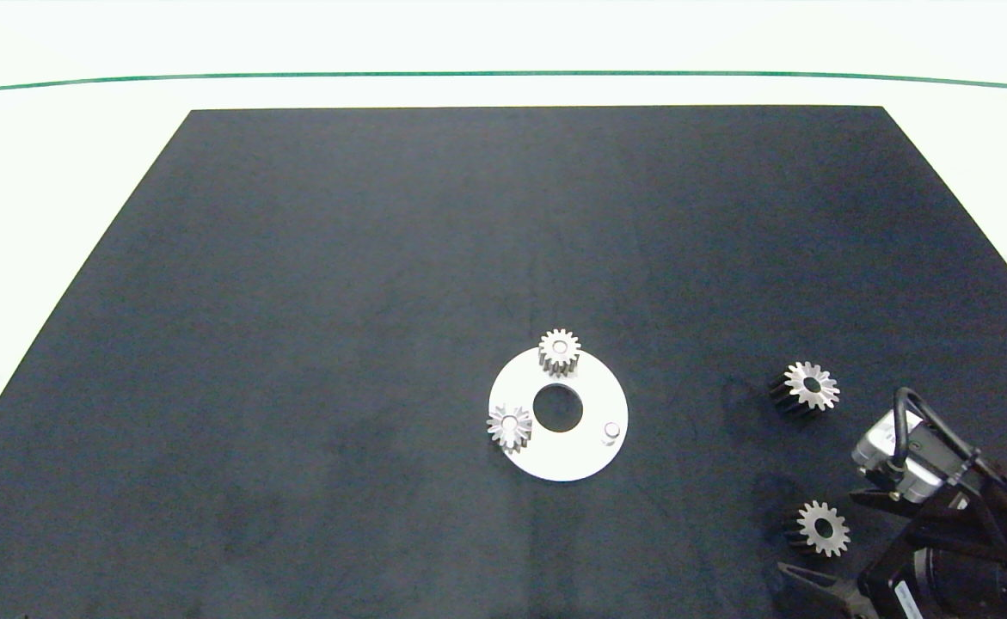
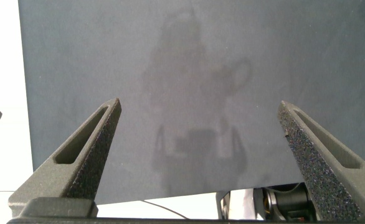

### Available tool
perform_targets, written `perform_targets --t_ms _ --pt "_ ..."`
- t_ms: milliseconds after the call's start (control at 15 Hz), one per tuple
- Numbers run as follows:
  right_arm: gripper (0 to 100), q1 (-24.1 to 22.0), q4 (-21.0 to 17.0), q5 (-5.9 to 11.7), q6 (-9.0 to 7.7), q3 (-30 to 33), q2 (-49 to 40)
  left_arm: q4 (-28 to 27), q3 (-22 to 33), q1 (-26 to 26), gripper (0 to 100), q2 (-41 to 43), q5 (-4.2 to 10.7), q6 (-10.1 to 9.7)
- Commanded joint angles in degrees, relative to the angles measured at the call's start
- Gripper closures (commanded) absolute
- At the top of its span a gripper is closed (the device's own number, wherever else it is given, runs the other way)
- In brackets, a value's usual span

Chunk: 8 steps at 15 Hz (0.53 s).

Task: Remove an incorrectly installed larger gear and replace it with the correct smaller gear

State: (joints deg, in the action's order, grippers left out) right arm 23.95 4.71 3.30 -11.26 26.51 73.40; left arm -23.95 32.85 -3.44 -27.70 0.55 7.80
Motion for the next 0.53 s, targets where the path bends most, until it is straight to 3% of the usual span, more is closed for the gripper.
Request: perform_targets --t_ms 67,533 --pt "0 0.13 0.74 1.09 -0.07 -0.32 2.01 -0.13 0.02 0.01 0 -0.08 -0.02 0.02" --pt "1 0.04 3.64 1.62 -0.07 -0.67 3.42 -0.13 0.02 0.01 0 0.10 0.07 0.02"
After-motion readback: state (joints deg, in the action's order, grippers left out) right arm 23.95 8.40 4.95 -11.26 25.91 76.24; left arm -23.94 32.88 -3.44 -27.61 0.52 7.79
